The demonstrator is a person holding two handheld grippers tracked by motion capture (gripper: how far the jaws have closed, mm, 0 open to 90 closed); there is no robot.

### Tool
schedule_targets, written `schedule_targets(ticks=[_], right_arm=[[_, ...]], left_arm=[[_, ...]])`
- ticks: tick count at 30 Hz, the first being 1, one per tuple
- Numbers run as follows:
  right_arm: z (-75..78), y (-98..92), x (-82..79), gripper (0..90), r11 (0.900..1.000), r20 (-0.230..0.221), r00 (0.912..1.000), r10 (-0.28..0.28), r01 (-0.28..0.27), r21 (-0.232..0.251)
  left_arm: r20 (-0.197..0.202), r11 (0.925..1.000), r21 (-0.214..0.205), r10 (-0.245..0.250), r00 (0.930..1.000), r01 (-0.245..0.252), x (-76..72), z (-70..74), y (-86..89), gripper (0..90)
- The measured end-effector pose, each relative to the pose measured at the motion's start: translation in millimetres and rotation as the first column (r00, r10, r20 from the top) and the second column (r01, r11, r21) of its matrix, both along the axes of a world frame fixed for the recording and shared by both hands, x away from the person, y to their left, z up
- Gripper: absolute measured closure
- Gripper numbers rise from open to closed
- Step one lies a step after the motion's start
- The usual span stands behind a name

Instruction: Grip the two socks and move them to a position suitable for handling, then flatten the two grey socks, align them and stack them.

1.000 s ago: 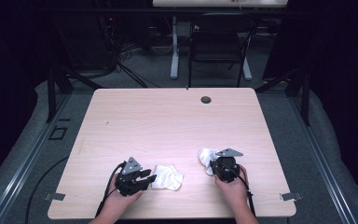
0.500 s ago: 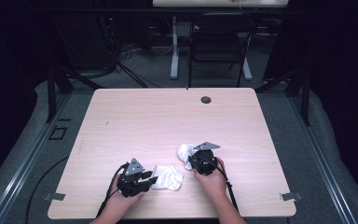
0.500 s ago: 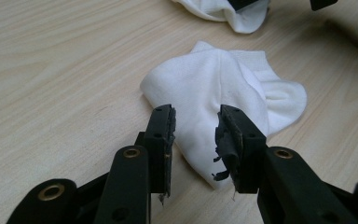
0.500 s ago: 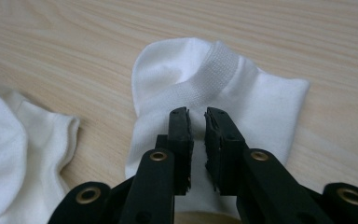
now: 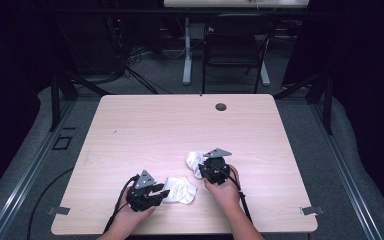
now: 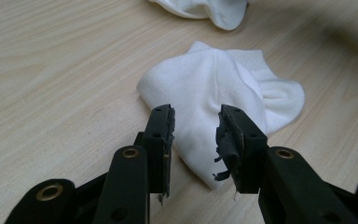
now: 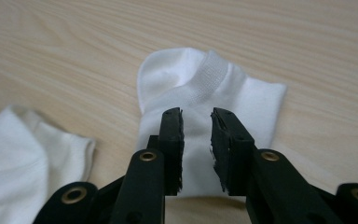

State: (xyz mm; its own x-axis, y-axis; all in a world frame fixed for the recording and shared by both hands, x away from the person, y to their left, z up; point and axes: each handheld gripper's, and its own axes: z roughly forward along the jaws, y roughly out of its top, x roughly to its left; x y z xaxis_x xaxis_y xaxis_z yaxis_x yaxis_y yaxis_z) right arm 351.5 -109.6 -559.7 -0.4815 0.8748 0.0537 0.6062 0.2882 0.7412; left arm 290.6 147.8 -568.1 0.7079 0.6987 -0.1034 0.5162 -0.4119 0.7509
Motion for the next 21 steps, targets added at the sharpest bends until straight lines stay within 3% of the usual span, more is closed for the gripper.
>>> schedule_targets(ticks=[2,5,9,10,14,21], right_arm=[[9.1,-3.3,-11.5,72.5,0.9999,0.031,0.9995,0.009,-0.01,0.003],[20.8,-13.0,-32.9,71.2,0.9993,0.04,0.9988,0.027,-0.028,0.023],[24.8,-22.7,-56.9,69.8,0.9966,0.045,0.9984,0.033,-0.037,0.074],[24.1,-23.8,-60.8,69.5,0.9968,0.048,0.9981,0.039,-0.042,0.068],[13.8,-23.1,-67.5,70.6,0.9966,0.059,0.9968,0.054,-0.057,0.059],[0.7,-14.1,-63.9,75.5,0.9933,0.026,0.9941,0.106,-0.107,0.043]], left_arm=[[-0.001,1.0,0.001,0.0,1.0,0.0,-0.2,0.2,-0.2,64.3],[0.002,1.0,0.004,-0.003,1.0,0.003,-0.9,0.5,-0.8,63.8],[0.002,1.0,-0.003,-0.002,1.0,0.002,-1.9,1.0,-2.9,63.0],[0.001,1.0,-0.005,-0.003,1.0,0.003,-2.0,0.9,-3.2,62.8],[0.005,0.9999,0.007,-0.014,0.9999,0.014,-2.4,-0.4,-4.6,62.5],[0.004,0.9997,0.012,-0.02,0.9998,0.02,-2.7,-2.5,-4.8,61.9]])
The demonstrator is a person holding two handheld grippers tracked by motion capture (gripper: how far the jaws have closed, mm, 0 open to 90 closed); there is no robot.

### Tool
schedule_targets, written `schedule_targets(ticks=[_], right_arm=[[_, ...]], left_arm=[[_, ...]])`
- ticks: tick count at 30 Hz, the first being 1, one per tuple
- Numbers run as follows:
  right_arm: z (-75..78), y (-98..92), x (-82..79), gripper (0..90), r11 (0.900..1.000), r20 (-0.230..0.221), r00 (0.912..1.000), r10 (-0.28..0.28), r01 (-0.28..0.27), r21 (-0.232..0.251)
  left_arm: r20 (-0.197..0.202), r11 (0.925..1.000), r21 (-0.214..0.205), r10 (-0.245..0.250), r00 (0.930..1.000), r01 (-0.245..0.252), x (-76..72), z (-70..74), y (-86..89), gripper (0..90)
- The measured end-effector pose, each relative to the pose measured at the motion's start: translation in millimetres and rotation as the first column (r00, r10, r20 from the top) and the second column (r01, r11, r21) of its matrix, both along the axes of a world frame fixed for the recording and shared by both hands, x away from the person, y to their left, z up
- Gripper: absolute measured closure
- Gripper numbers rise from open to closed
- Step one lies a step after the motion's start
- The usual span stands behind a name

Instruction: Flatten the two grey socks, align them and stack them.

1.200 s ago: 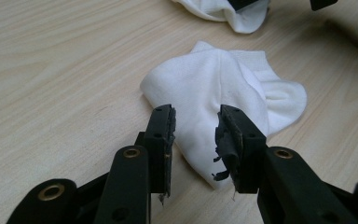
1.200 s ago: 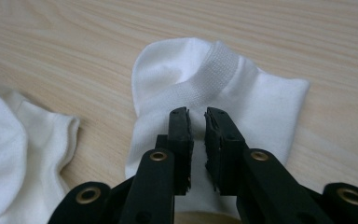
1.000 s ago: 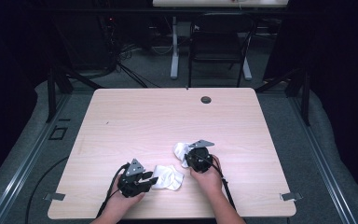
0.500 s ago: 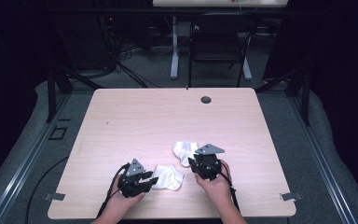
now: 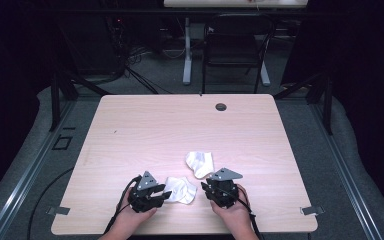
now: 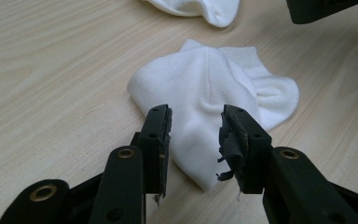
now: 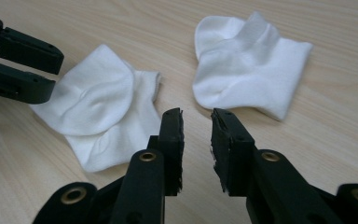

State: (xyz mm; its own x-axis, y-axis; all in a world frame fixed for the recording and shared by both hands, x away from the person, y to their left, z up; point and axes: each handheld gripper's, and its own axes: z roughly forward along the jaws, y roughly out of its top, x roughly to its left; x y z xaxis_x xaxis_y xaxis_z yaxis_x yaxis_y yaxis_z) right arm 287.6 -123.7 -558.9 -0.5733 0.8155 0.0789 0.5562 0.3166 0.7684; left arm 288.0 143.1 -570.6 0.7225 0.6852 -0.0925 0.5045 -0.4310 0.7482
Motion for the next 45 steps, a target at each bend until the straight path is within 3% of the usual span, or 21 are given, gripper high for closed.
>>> schedule_targets(ticks=[8,13,19,24,27,32,38,45], right_arm=[[-4.7,12.2,1.3,83.9,0.9972,-0.039,0.9968,0.07,-0.069,0.03],[-8.9,22.0,2.5,83.7,0.9938,-0.045,0.9928,0.111,-0.111,-0.004],[-16.7,26.9,7.8,83.1,0.9943,-0.065,0.9922,0.106,-0.107,-0.004],[-21.8,27.0,9.6,82.9,0.9942,-0.081,0.991,0.107,-0.106,0.014],[-21.3,27.9,8.7,83.7,0.9928,-0.076,0.9901,0.118,-0.119,-0.011],[-22.3,29.0,7.7,85.3,0.993,-0.066,0.9911,0.116,-0.117,-0.016],[-22.1,27.8,7.6,86.0,0.9919,-0.07,0.9899,0.124,-0.125,-0.021],[-21.0,24.0,6.4,86.1,0.9909,-0.079,0.989,0.125,-0.128,-0.04]], left_arm=[[0.011,0.9999,0.003,-0.015,0.9998,0.015,-1.6,-0.1,-4.7,62.0],[0.01,0.9998,-0.004,-0.018,0.9998,0.018,-1.6,0.3,-11.3,60.0],[0.01,0.9989,0.006,-0.046,0.9989,0.046,-0.9,-1.4,-29.8,59.1],[0.006,0.9981,0.048,-0.04,0.9992,0.04,1.2,-7.7,-38.1,64.5],[0.001,0.9982,0.044,-0.042,0.9991,0.042,1.1,-5.3,-35.5,75.1],[-0.002,0.9987,0.029,-0.041,0.9991,0.042,0.5,-0.9,-30.0,83.7],[0.001,0.9995,0.011,-0.031,0.9995,0.031,0.9,6.4,-17.3,86.2],[-0.02,0.9989,0.014,0.045,0.9988,-0.045,5.3,12.4,8.0,83.3]])
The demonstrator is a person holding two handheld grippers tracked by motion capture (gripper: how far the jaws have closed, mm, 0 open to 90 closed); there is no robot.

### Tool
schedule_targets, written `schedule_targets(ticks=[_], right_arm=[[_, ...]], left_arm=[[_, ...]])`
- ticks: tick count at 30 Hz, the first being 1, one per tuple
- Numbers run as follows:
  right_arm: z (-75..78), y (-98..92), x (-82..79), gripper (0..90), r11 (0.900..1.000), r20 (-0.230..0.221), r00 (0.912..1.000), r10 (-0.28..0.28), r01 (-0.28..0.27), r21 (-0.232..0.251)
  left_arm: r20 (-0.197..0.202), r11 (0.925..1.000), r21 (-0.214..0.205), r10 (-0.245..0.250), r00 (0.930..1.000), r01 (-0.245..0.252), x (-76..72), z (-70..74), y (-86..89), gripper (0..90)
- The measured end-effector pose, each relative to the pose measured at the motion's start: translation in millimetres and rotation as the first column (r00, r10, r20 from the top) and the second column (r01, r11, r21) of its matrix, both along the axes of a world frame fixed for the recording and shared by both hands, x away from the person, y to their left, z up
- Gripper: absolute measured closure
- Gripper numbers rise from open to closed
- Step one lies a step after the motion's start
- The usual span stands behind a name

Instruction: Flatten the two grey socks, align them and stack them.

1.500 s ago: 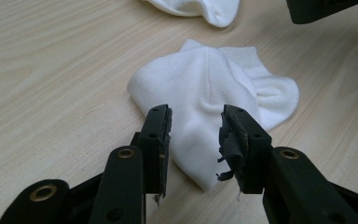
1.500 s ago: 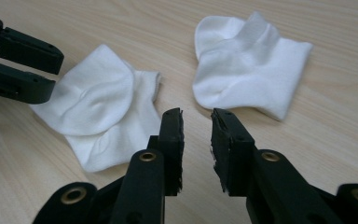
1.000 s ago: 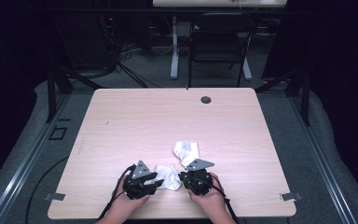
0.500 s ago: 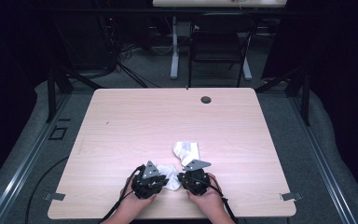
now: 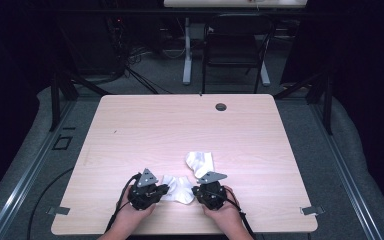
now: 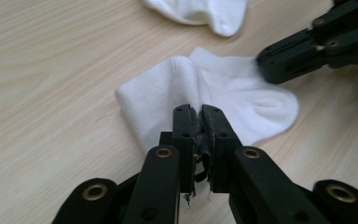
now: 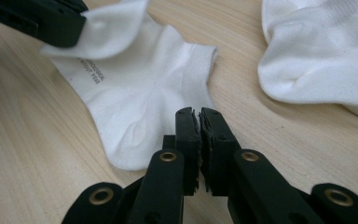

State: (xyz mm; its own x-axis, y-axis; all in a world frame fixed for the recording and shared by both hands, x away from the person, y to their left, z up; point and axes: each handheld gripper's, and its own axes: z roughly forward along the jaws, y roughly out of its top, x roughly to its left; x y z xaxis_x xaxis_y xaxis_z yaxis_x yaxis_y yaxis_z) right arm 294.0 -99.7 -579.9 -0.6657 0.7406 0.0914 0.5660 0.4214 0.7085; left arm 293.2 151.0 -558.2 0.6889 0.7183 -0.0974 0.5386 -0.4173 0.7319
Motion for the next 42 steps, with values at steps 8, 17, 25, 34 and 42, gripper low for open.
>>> schedule_targets(ticks=[8,17,25,34,42], right_arm=[[0.0,-2.7,-0.4,85.7,1.0,-0.005,1.0,-0.001,0.001,0.0],[-0.4,-3.9,-0.6,85.1,0.9999,-0.005,0.9999,-0.01,0.01,0.007],[-0.7,-4.3,-0.7,84.9,0.9998,-0.004,0.9999,-0.013,0.013,0.013],[0.3,-11.6,-0.7,84.7,0.9997,-0.022,0.9996,-0.019,0.02,0.012],[2.2,-22.0,-5.3,84.6,0.9995,-0.052,0.9983,-0.029,0.029,0.009]], left_arm=[[0.001,0.9953,-0.014,0.095,0.9954,-0.095,5.5,6.3,22.1,72.3],[0.05,0.9921,-0.068,0.109,0.9927,-0.106,7.8,16.8,33.1,64.3],[0.007,0.9951,0.003,0.099,0.9951,-0.099,16.3,-3.1,34.3,61.4],[-0.029,0.9971,0.035,0.068,0.9973,-0.067,11.5,-17.0,30.7,58.5],[-0.044,0.9993,0.003,0.037,0.9984,-0.037,-2.8,-20.0,26.5,58.2]])
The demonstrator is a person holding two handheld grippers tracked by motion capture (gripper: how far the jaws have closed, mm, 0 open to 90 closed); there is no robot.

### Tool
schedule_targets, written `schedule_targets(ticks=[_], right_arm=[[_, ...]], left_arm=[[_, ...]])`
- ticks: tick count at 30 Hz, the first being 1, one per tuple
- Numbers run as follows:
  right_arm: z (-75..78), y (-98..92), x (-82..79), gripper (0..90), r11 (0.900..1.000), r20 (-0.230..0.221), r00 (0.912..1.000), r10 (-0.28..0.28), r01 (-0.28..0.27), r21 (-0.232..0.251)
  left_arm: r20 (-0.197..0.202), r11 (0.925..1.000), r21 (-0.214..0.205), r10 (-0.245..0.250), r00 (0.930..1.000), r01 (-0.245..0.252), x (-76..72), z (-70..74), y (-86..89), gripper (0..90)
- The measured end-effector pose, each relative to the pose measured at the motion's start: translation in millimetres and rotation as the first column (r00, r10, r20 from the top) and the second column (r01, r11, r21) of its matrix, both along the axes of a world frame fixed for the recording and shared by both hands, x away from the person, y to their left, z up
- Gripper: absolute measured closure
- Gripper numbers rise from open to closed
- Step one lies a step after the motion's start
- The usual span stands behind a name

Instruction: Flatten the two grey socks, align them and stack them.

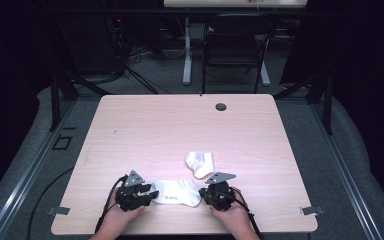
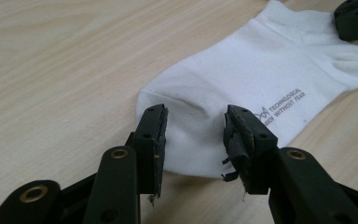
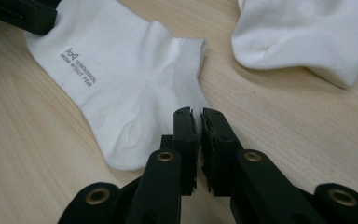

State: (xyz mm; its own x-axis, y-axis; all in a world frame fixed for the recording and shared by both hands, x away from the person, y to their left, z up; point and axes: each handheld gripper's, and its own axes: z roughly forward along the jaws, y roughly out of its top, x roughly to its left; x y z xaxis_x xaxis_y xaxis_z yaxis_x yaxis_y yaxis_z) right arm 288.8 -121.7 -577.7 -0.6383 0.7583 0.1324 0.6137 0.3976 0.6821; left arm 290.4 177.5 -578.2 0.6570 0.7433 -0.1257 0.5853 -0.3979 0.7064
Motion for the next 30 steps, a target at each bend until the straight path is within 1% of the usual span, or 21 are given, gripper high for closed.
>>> schedule_targets(ticks=[1,2,3,4,6,10,14,16,17,19,20,21,22,24,25,26,28,30], right_arm=[[0.7,-1.1,-1.1,84.6,1.0,-0.002,1.0,0.003,-0.003,-0.006],[1.4,-2.1,-2.3,84.5,0.9999,-0.007,1.0,0.006,-0.006,-0.014],[1.6,-2.7,-3.2,84.6,0.9998,-0.002,1.0,0.003,-0.003,-0.019],[3.0,-3.8,-4.2,84.5,0.9992,-0.007,1.0,0.007,-0.007,-0.038],[4.5,-4.4,-6.2,84.5,0.9984,-0.016,0.9998,0.01,-0.01,-0.056],[6.6,-5.7,-9.2,84.7,0.9967,-0.024,0.9997,0.009,-0.011,-0.081],[7.4,-5.8,-10.0,84.0,0.9972,-0.04,0.9992,-0.001,-0.002,-0.075],[8.7,-6.0,-9.7,83.3,0.9974,-0.047,0.9989,0.004,-0.007,-0.071],[8.8,-5.5,-10.0,82.9,0.9982,-0.042,0.9991,0.0,-0.003,-0.06],[10.2,-4.8,-9.9,81.1,0.9989,-0.027,0.9996,-0.002,0.001,-0.047],[10.9,-4.2,-9.7,80.9,0.9992,-0.021,0.9998,-0.003,0.002,-0.039],[12.0,-4.2,-9.6,80.7,0.999,-0.009,1.0,-0.001,0.001,-0.045],[13.0,-3.5,-9.6,80.0,0.999,0.002,1.0,-0.003,0.003,-0.044],[15.4,-2.6,-9.2,79.0,0.9993,0.025,0.9997,-0.006,0.007,-0.037],[16.3,-2.3,-8.4,78.3,0.9996,0.036,0.9993,-0.009,0.01,-0.027],[17.7,-2.7,-7.0,77.2,0.9996,0.047,0.9989,-0.01,0.011,-0.027],[18.9,-2.7,-3.5,75.5,0.9996,0.058,0.998,-0.025,0.026,-0.013],[19.2,-2.2,2.4,73.6,0.9993,0.071,0.997,-0.031,0.032,-0.019]], left_arm=[[-0.003,1.0,-0.004,-0.007,1.0,0.007,-2.2,-0.1,-1.1,57.9],[0.0,0.9999,-0.001,-0.011,0.9999,0.011,-4.5,-0.1,-2.4,57.8],[0.004,0.9998,0.003,-0.018,0.9998,0.018,-6.3,-0.1,-3.6,57.8],[0.003,0.9998,0.002,-0.022,0.9998,0.022,-8.1,-0.2,-4.7,57.8],[-0.004,0.9998,-0.002,-0.021,0.9998,0.021,-11.9,0.0,-7.1,57.5],[0.001,0.9995,0.001,-0.031,0.9995,0.031,-16.7,-0.2,-10.7,57.2],[-0.002,0.9993,0.0,-0.038,0.9993,0.038,-16.1,0.5,-10.5,56.4],[-0.007,0.9991,-0.019,-0.038,0.9992,0.038,-14.9,2.3,-9.7,55.9],[-0.004,0.9989,-0.032,-0.034,0.9994,0.034,-14.7,3.8,-9.7,55.7],[0.016,0.9986,-0.038,-0.036,0.9992,0.037,-13.7,7.7,-8.7,55.0],[0.031,0.9986,-0.033,-0.039,0.9987,0.04,-12.9,9.5,-7.6,54.8],[0.035,0.9987,-0.038,-0.032,0.9989,0.033,-12.6,10.5,-7.3,54.8],[0.04,0.9988,-0.034,-0.035,0.9986,0.036,-11.5,11.6,-5.6,54.8],[0.041,0.9987,-0.044,-0.023,0.9989,0.025,-9.6,12.9,-2.7,54.8],[0.044,0.9989,-0.042,-0.019,0.9989,0.021,-8.3,13.8,-0.8,54.8],[0.048,0.9989,-0.045,-0.011,0.9988,0.013,-7.1,14.5,1.0,54.8],[0.053,0.9988,-0.048,0.003,0.9986,0.0,-4.6,15.7,4.6,54.9],[0.063,0.9988,-0.047,0.011,0.9979,-0.008,-2.0,16.7,8.0,54.9]])
